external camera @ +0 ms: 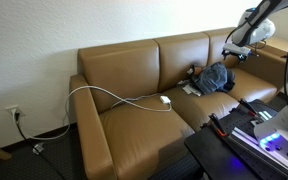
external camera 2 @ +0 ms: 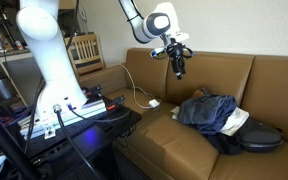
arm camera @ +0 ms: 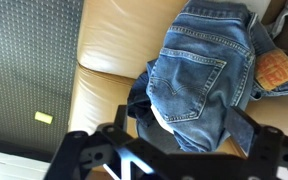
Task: Move the clothing to the left side of the sofa
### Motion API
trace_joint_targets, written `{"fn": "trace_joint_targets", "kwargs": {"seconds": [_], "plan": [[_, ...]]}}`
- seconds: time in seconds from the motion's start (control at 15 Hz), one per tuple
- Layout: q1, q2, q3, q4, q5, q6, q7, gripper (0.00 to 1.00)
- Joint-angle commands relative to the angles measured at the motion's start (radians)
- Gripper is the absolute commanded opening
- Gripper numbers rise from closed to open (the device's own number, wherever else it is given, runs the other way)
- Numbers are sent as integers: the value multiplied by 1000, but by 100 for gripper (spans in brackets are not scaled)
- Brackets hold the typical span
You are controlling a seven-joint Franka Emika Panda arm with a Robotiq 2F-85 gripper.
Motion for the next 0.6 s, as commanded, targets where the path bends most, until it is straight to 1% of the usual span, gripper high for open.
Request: {"fn": "trace_joint_targets", "kwargs": {"seconds": [0.0, 0.07, 0.13, 0.2, 0.27, 0.33, 0.4, 0.47, 0.53], "plan": [[50, 6, -46, -2, 52, 5, -40, 100], [51, 1, -51, -3, 51, 5, -39, 100], [53, -25, -52, -27, 45, 2, -66, 100], [-17, -64, -12, -71, 75, 15, -191, 100], [-48, -59, 29, -95, 78, 73, -256, 100], [-84, -36, 69, -90, 113, 104, -330, 100], [-164, -3, 136, -81, 121, 148, -401, 100], [-219, 34, 185, -65, 133, 182, -476, 100], [-272, 82, 224, -24, 129, 206, -538, 100]]}}
